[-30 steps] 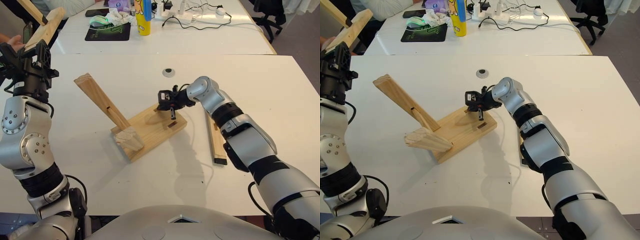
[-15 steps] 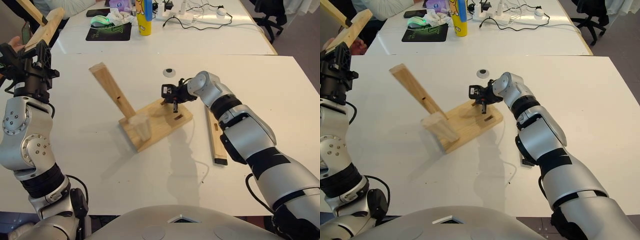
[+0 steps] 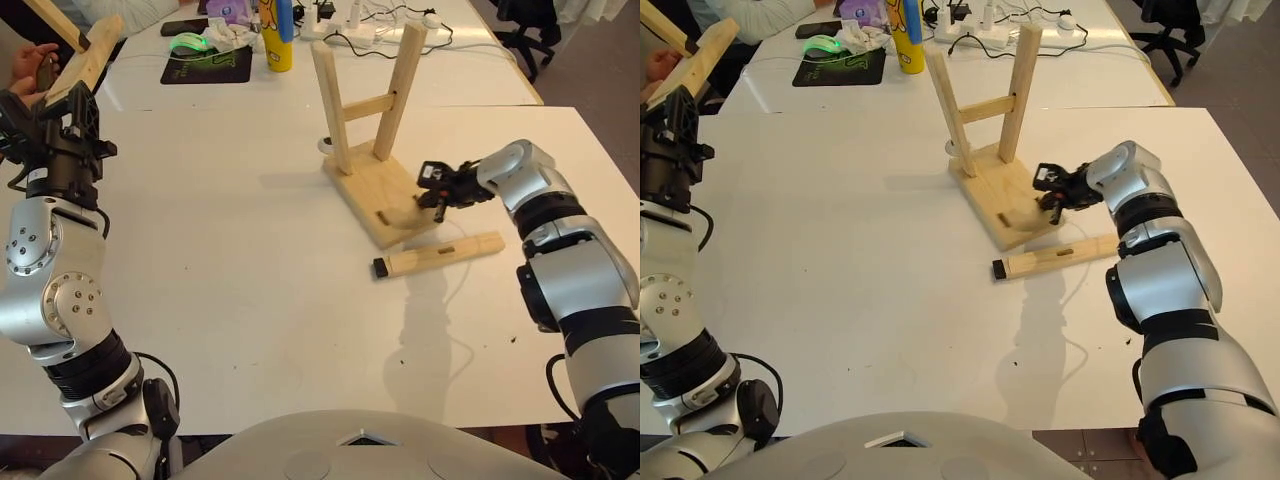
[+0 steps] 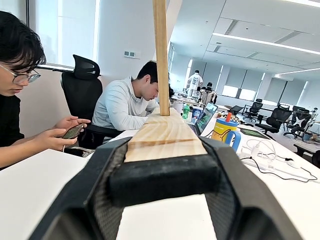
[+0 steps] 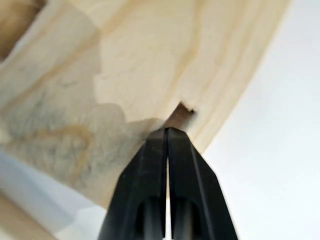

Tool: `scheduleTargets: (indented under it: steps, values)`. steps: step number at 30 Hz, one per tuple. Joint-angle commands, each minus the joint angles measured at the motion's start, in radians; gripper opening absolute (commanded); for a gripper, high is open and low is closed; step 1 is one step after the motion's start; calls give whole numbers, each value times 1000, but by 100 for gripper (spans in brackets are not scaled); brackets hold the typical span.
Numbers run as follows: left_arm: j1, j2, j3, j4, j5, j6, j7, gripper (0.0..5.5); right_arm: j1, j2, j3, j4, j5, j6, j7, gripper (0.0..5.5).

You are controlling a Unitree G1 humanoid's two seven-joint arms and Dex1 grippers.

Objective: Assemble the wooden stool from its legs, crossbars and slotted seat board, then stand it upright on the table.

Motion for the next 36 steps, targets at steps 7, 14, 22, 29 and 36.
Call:
scheduleTargets:
  steps: [7, 14, 22, 29, 36]
  values:
    - [-58, 28, -8, 20, -7, -1, -11, 202, 309, 136, 7, -643, 81, 257, 31, 0]
    - [-61, 34, -29, 22, -33, 9, -48, 202, 442, 89, -6, -877, 119, 402, 34, 0]
    - [-84, 60, -75, -7, -159, 67, -160, 202, 475, 33, -119, -1143, 289, 564, 45, 0]
    - [-172, 21, -75, -90, -266, 30, -144, 202, 216, 204, -563, -1190, 754, 1008, -150, 0]
    - [-265, -107, -162, -162, -648, 36, -50, 202, -21, 395, -1012, -961, 1176, 1289, -524, 123]
